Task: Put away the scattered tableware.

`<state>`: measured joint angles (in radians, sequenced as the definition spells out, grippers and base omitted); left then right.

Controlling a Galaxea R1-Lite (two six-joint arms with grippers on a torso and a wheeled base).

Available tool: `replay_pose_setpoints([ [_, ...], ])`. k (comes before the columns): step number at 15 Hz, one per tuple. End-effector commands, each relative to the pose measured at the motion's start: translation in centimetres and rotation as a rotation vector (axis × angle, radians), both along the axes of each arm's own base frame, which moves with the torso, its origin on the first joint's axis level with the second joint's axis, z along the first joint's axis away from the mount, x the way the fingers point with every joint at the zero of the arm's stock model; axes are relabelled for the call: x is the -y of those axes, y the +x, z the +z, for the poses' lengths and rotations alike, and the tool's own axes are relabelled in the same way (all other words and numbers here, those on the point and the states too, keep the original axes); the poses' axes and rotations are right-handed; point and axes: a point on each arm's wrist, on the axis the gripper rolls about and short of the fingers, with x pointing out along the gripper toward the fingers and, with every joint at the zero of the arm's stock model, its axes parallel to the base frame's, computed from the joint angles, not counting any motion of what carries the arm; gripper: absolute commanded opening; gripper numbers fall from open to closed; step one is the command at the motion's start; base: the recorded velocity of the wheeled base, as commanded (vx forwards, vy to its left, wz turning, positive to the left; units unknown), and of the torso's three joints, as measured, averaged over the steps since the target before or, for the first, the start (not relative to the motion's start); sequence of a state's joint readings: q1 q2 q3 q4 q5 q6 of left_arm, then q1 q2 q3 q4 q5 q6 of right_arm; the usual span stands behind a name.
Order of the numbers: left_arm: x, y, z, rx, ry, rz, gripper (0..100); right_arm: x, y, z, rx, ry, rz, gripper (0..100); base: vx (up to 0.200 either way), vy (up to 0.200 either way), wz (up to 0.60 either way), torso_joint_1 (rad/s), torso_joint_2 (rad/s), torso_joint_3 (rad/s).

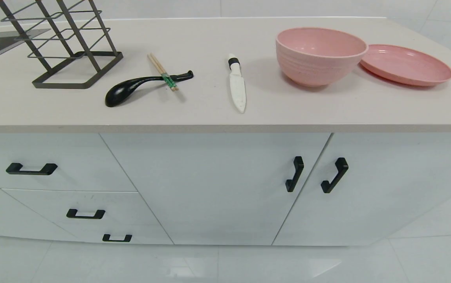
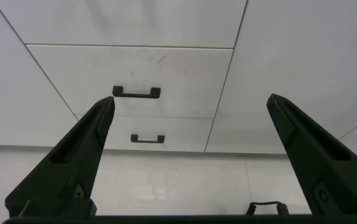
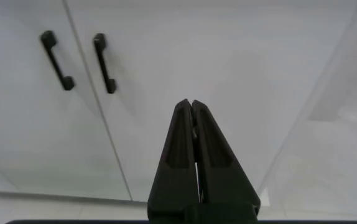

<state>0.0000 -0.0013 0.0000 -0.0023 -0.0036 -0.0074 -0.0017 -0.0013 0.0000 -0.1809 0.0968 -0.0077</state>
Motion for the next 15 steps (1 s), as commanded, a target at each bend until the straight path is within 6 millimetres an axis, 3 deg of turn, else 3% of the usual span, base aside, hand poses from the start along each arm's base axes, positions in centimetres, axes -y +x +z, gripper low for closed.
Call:
replay_pose_setpoints([
  [1, 0.0, 0.0, 0.0, -0.001, 0.0, 0.001, 100, -0.2, -0.2, 0.5, 0.003, -0.022, 0.096, 0, 0.0, 0.0, 0.0, 0.0, 0.0, 0.0],
  [5, 0.0, 0.0, 0.0, -0.001, 0.0, 0.002, 100, -0.4, 0.3, 5.8, -0.059, -0.044, 0.206, 0, 0.0, 0.0, 0.0, 0.0, 0.0, 0.0],
  [7, 0.0, 0.0, 0.0, -0.001, 0.0, 0.001, 100, -0.5, 2.2, 8.7, -0.102, -0.066, 0.285, 0, 0.0, 0.0, 0.0, 0.0, 0.0, 0.0],
  [10, 0.0, 0.0, 0.0, -0.001, 0.0, 0.001, 100, -0.9, 5.8, 9.9, -0.144, -0.091, 0.358, 0, 0.0, 0.0, 0.0, 0.0, 0.0, 0.0],
  [11, 0.0, 0.0, 0.0, -0.001, -0.002, 0.001, 100, -1.3, 8.0, 9.9, -0.174, -0.094, 0.428, 0, 0.0, 0.0, 0.0, 0.0, 0.0, 0.0],
  [12, 0.0, 0.0, 0.0, -0.001, -0.002, 0.001, 100, -1.5, 9.6, 9.7, -0.193, -0.097, 0.435, 100, 0.0, 0.0, 0.0, 0.0, 0.0, 0.0],
  [15, 0.0, 0.0, 0.0, 0.001, -0.009, -0.001, 100, -1.8, 13.5, 8.2, -0.185, -0.114, 0.43, 100, 0.0, 0.0, 0.0, 0.0, 0.0, 0.0],
])
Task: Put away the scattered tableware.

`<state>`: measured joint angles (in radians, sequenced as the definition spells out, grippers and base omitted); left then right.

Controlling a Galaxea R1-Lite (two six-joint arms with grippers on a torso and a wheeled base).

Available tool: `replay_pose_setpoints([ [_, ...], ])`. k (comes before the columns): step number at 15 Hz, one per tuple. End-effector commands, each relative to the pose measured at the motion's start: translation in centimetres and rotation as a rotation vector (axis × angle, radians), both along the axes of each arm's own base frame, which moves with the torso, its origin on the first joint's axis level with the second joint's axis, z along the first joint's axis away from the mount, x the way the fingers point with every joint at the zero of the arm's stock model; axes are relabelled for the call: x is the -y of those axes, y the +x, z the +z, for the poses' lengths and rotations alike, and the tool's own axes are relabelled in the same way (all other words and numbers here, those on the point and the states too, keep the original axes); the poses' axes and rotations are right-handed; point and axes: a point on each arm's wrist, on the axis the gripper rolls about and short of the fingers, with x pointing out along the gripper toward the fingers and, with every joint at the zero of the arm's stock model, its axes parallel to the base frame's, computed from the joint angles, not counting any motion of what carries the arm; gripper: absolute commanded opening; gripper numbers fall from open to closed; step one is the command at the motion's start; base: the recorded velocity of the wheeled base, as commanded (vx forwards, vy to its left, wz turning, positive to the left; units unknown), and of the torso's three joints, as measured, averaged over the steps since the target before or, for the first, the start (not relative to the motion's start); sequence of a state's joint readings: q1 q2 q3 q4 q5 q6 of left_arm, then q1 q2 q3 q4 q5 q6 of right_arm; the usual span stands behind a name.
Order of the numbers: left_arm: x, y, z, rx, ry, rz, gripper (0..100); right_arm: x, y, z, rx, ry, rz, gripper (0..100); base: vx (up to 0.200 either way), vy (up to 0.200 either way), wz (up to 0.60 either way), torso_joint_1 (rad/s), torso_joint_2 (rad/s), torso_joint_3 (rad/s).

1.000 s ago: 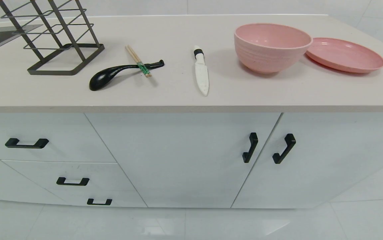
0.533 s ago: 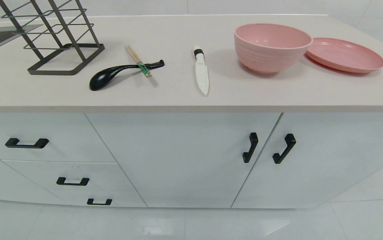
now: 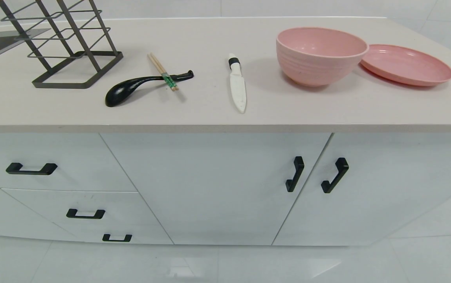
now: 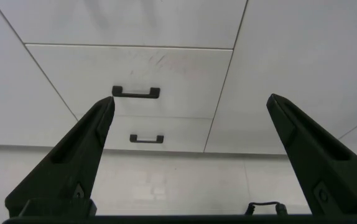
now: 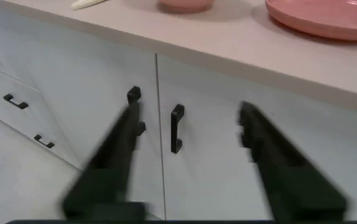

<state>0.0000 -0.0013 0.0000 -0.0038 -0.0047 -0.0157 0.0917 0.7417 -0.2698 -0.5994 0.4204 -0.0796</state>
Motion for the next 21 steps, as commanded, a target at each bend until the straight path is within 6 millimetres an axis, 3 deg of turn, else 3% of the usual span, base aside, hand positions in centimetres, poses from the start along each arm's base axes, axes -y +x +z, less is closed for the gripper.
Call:
replay_pose_setpoints([
  [1, 0.0, 0.0, 0.0, -0.001, 0.0, -0.001, 100, -0.6, 4.9, -3.6, -0.171, -0.026, 0.024, 100, 0.0, 0.0, 0.0, 0.0, 0.0, 0.0],
  [7, 0.0, 0.0, 0.0, 0.001, 0.002, -0.003, 100, -1.9, 9.7, -6.5, -0.134, -0.045, 0.149, 100, 0.0, 0.0, 0.0, 0.0, 0.0, 0.0],
  [9, 0.0, 0.0, 0.0, 0.0, 0.007, -0.018, 100, -2.2, 8.8, -7.5, -0.147, -0.075, 0.208, 100, 0.0, 0.0, 0.0, 0.0, 0.0, 0.0],
  [12, 0.2, 0.0, 0.3, 0.025, 0.037, -0.068, 100, -2.3, 6.6, -5.9, -0.046, -0.084, 0.237, 100, 0.0, 0.0, 0.0, 0.0, 0.0, 0.0],
  [18, 0.2, 0.0, 0.0, -0.001, 0.021, -0.07, 100, -2.4, 6.6, -6.1, -0.064, -0.086, 0.247, 100, 0.0, 0.0, 0.0, 0.0, 0.0, 0.0],
  [21, 0.2, 0.0, 0.0, -0.003, 0.016, -0.069, 100, -2.4, 6.7, -6.2, -0.07, -0.086, 0.245, 100, -0.2, 0.0, 0.0, 0.007, 0.01, 0.001],
])
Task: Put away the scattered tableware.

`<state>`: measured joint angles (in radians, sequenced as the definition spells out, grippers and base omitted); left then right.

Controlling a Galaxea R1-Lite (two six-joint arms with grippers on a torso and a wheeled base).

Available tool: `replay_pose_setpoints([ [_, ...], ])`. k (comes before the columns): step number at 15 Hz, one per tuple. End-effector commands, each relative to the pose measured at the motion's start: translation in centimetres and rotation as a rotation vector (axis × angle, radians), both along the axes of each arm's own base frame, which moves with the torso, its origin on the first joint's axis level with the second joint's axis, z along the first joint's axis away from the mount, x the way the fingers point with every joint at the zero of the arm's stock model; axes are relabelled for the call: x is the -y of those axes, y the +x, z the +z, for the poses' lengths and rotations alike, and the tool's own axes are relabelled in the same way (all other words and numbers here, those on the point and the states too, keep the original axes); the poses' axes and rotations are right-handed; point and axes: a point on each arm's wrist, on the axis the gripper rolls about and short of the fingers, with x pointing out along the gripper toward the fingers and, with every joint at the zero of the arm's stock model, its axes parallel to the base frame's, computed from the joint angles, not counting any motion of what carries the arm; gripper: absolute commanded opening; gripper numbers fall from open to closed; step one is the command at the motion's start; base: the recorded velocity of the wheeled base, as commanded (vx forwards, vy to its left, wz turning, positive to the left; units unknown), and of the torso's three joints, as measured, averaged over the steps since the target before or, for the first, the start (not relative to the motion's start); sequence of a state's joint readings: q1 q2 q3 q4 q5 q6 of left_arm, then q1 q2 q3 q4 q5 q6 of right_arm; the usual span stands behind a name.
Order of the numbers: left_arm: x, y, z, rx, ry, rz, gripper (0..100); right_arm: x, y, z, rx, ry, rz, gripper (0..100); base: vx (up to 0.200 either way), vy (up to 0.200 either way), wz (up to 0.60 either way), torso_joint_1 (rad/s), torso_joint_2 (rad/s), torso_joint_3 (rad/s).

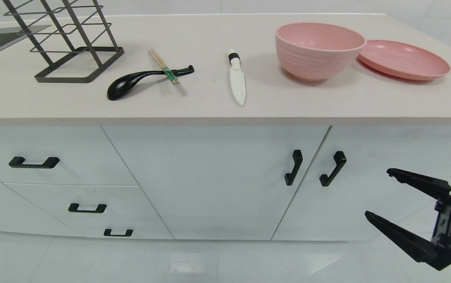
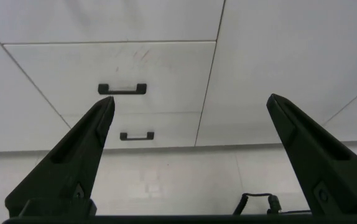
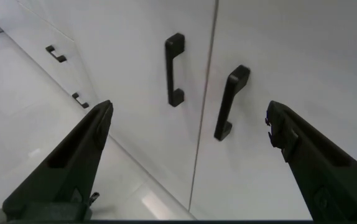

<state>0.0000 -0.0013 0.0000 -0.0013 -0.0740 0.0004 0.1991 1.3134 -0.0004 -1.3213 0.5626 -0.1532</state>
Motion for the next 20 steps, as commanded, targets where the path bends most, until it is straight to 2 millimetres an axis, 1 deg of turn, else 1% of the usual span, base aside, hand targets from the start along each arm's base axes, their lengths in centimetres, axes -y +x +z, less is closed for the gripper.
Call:
replay_pose_setpoints([
  [1, 0.0, 0.0, 0.0, -0.001, 0.0, 0.0, 100, 0.0, 0.0, 0.0, 0.0, 0.0, 0.001, 100, -0.2, 0.0, 0.0, -0.007, 0.0, 0.002],
  [7, 0.0, 0.0, 0.0, 0.0, 0.0, 0.002, 100, -0.1, 0.5, -0.5, -0.031, -0.008, 0.002, 100, 0.0, 0.0, 0.0, 0.0, 0.0, 0.0],
  [10, 0.0, 0.0, 0.1, 0.009, 0.032, -0.021, 100, -0.2, 0.8, -0.8, -0.039, -0.024, 0.004, 100, 0.0, 0.0, 0.0, 0.0, 0.0, 0.0],
  [11, 0.2, -0.4, 2.4, 0.188, 0.065, -0.075, 100, -0.2, 0.8, -0.8, -0.036, -0.023, 0.002, 100, 0.0, 0.0, 0.0, 0.0, 0.0, 0.0],
  [12, 0.2, -1.0, 4.6, 0.307, 0.075, -0.102, 100, -0.2, 0.7, -0.7, -0.032, -0.024, 0.002, 100, 0.0, 0.0, 0.0, 0.0, 0.0, 0.0],
  [13, 0.4, -0.9, 7.2, 0.313, 0.119, -0.176, 100, -0.2, 0.7, -0.7, -0.03, -0.024, 0.002, 100, 0.0, 0.0, 0.0, 0.0, 0.0, 0.0],
  [14, 0.5, -0.5, 7.9, 0.269, 0.122, -0.23, 100, -0.2, 0.8, -0.8, -0.035, -0.024, 0.003, 100, 0.0, 0.0, 0.0, 0.0, 0.0, 0.0],
  [15, 0.7, 0.8, 8.9, 0.152, 0.111, -0.359, 100, -0.2, 0.8, -0.8, -0.033, -0.024, 0.004, 100, 0.0, 0.0, 0.0, 0.0, 0.0, 0.0],
  [16, 0.9, 2.4, 10.0, 0.083, 0.106, -0.469, 100, -0.2, 0.8, -0.7, -0.029, -0.023, 0.004, 100, 0.0, 0.0, 0.0, 0.0, 0.0, 0.0],
  [17, 1.2, 3.9, 11.2, 0.053, 0.118, -0.573, 100, -0.2, 0.7, -0.6, -0.024, -0.022, 0.004, 100, 0.0, 0.0, 0.0, 0.0, 0.0, 0.0],
  [18, 1.6, 5.8, 12.1, 0.036, 0.152, -0.66, 100, -0.2, 0.7, -0.6, -0.023, -0.022, 0.004, 100, 0.0, 0.0, 0.0, 0.0, 0.0, 0.0],
  [19, 2.1, 8.0, 12.5, 0.049, 0.223, -0.735, 100, -0.2, 0.7, -0.6, -0.023, -0.022, 0.004, 100, 0.0, 0.0, 0.0, 0.0, 0.0, 0.0],
  [20, 2.4, 8.8, 12.5, 0.068, 0.264, -0.784, 100, -0.2, 0.7, -0.6, -0.023, -0.022, 0.004, 100, 0.0, 0.0, 0.0, 0.0, 0.0, 0.0],
])
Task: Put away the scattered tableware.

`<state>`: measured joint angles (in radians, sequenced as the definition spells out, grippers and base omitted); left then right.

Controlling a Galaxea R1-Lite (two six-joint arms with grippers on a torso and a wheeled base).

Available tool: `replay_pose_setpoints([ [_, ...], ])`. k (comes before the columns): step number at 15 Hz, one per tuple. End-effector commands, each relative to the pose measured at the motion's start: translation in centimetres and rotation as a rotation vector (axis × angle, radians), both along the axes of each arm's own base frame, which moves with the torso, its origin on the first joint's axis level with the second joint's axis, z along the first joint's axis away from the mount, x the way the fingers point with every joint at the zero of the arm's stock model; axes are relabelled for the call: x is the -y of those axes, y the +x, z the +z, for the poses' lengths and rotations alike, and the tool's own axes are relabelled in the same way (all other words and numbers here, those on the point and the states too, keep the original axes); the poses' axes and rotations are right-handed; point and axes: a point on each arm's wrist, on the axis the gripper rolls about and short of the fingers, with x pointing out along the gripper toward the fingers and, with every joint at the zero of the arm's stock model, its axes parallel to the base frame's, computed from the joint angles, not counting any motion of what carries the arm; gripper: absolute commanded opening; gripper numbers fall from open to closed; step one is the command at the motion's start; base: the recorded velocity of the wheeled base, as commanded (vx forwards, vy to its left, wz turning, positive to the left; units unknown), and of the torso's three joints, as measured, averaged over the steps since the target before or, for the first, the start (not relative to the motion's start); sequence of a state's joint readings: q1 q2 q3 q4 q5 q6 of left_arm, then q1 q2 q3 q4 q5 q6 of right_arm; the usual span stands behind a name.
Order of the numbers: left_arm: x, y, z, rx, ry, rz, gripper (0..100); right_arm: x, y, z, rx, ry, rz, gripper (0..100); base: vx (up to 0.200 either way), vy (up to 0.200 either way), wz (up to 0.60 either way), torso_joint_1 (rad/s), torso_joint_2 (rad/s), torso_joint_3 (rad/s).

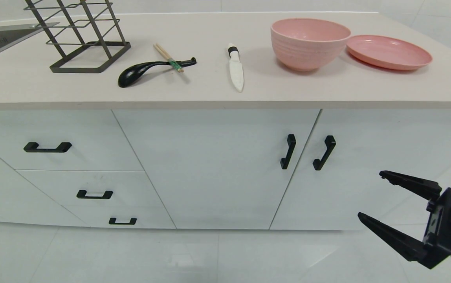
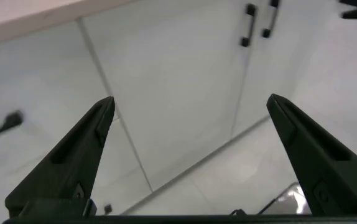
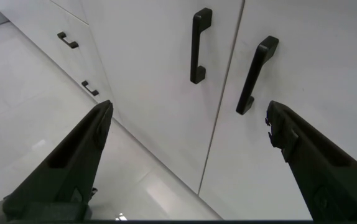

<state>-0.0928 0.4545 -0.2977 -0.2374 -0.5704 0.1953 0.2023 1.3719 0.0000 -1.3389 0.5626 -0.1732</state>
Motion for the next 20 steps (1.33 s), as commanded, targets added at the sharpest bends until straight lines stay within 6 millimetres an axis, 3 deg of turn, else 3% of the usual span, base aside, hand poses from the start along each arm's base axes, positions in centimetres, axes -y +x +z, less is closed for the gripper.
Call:
replay_pose_setpoints([
  [1, 2.1, 6.5, 1.1, -0.046, 0.145, -0.32, 100, -0.1, 0.0, 0.0, 0.002, 0.0, 0.008, 100, 0.0, 0.0, 0.0, 0.0, 0.0, 0.0],
  [5, 4.7, 9.2, 0.2, -0.124, 0.164, -0.631, 100, -0.7, -0.2, 0.0, 0.005, 0.001, 0.05, 100, 0.0, 0.0, 0.0, 0.0, 0.0, 0.0],
  [11, 9.1, 14.5, -1.5, -0.129, 0.181, -0.817, 100, -0.6, -0.2, 0.2, 0.01, 0.006, 0.039, 100, 0.0, 0.0, 0.0, 0.0, 0.0, 0.0],
  [12, 10.8, 15.5, -1.9, -0.13, 0.185, -0.868, 100, -0.5, -0.2, 0.2, 0.009, 0.007, 0.036, 100, 0.0, 0.0, 0.0, 0.0, 0.0, 0.0],
  [17, 15.1, 17.1, -4.9, -0.173, 0.158, -0.976, 100, -0.5, -0.2, 0.1, 0.007, 0.005, 0.036, 100, 0.0, 0.0, 0.0, 0.0, 0.0, 0.0],
  [20, 15.8, 15.9, -5.7, -0.18, 0.134, -1.028, 100, -0.6, -0.1, 0.0, 0.002, 0.004, 0.037, 100, 0.0, -0.2, 0.0, 0.001, 0.0, 0.002],
])
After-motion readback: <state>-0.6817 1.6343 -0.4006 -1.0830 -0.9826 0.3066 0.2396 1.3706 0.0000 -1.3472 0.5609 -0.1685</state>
